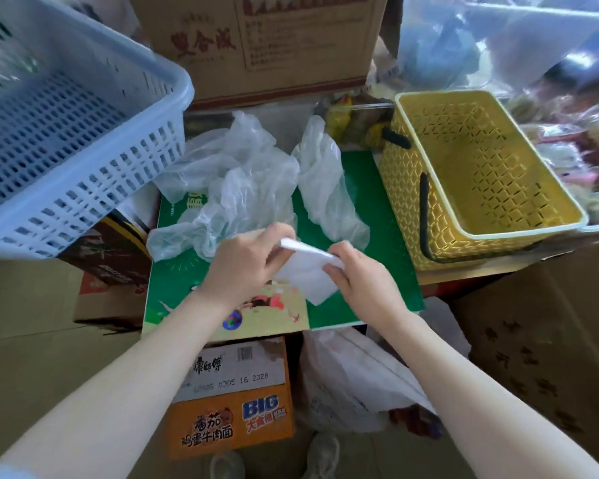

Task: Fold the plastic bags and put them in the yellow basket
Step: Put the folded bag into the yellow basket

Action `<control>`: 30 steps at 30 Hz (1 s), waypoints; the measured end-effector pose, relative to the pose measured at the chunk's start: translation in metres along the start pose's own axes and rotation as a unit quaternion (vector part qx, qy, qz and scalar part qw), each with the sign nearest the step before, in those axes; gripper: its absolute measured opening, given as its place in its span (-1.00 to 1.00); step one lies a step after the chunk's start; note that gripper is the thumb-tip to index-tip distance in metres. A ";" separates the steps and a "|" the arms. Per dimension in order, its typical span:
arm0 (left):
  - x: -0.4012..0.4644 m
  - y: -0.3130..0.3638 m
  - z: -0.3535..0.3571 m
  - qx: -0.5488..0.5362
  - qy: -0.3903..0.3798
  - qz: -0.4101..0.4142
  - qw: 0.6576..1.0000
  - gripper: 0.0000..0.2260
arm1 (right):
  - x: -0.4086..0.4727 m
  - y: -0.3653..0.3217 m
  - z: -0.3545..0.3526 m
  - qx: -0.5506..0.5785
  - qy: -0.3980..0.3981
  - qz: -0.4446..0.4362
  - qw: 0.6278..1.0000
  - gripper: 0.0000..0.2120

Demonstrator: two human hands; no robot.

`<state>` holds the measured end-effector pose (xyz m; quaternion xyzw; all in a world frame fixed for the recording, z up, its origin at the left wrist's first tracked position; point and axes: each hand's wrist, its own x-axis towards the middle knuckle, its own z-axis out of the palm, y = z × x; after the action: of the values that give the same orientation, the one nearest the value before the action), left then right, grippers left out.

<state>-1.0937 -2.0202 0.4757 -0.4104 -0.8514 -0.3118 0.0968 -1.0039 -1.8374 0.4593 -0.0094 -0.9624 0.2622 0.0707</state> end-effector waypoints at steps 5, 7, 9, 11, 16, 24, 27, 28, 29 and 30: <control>0.056 0.029 -0.001 0.002 0.060 -0.148 0.987 -0.79 | 0.011 0.027 -0.120 0.086 0.207 0.059 0.973 -0.90; 0.069 0.032 0.017 0.030 0.003 -0.163 0.986 -0.80 | 0.025 0.051 -0.148 0.131 0.221 0.144 0.956 -0.89; 0.076 0.036 0.038 0.033 -0.062 -0.177 0.982 -0.69 | 0.041 0.078 -0.160 0.163 0.205 0.220 0.940 -0.91; 0.082 0.039 0.058 0.045 -0.101 -0.198 0.974 -0.60 | 0.056 0.105 -0.160 0.199 0.174 0.298 0.918 -0.92; 0.091 0.029 0.108 0.127 -0.178 -0.253 0.943 -0.38 | 0.070 0.165 -0.140 0.186 0.020 0.473 0.861 -0.70; 0.088 0.024 0.151 0.193 -0.241 -0.248 0.918 -0.73 | 0.081 0.162 -0.142 0.044 -0.132 0.453 0.881 -0.62; 0.087 0.026 0.145 0.158 -0.190 -0.253 0.936 -0.87 | 0.072 0.148 -0.144 0.058 0.047 0.270 0.960 -0.70; 0.087 0.029 0.141 0.133 -0.148 -0.238 0.951 -0.87 | 0.066 0.136 -0.145 0.086 0.115 0.182 0.973 -0.75; 0.088 0.035 0.134 0.097 -0.100 -0.223 0.965 -0.86 | 0.059 0.122 -0.146 0.106 0.164 0.100 0.976 -0.80; 0.088 0.045 0.124 0.053 -0.056 -0.220 0.972 -0.84 | 0.053 0.108 -0.145 0.114 0.189 0.033 0.975 -0.81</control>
<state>-1.1049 -1.8675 0.4359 -0.2238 -0.9403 -0.2565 -0.0005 -1.0375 -1.6681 0.5352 -0.0826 -0.8946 0.3656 0.2433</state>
